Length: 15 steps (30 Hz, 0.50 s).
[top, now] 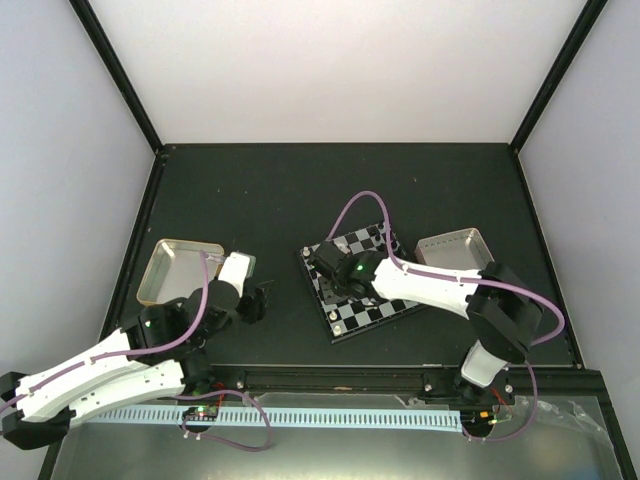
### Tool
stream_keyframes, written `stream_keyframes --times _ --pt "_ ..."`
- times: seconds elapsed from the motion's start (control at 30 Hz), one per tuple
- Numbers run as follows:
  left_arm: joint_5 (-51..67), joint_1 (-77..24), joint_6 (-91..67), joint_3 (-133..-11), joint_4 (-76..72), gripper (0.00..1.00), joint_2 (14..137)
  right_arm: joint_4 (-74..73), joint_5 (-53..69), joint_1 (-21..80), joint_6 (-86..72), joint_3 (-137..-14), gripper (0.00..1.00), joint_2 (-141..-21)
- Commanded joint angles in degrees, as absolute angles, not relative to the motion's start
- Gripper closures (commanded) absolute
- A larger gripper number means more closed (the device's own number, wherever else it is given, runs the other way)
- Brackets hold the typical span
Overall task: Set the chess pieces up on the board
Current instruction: Adjust the chess piece on the chessboard.
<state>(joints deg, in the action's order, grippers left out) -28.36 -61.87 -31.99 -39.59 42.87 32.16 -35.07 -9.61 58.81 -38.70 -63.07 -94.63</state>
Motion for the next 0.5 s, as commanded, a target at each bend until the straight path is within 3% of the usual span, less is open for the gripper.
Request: stream_keyframes --times 0.0,0.47 --pt "-29.51 -61.53 -32.26 -39.82 43.24 0.36 32.36 -35.98 -11.68 58.79 -39.21 -62.88 0.78 -96.05" --pt "-29.32 -61.52 -32.37 -39.7 43.42 0.36 32.52 -36.61 -10.96 58.8 -39.8 -63.75 0.79 -99.17"
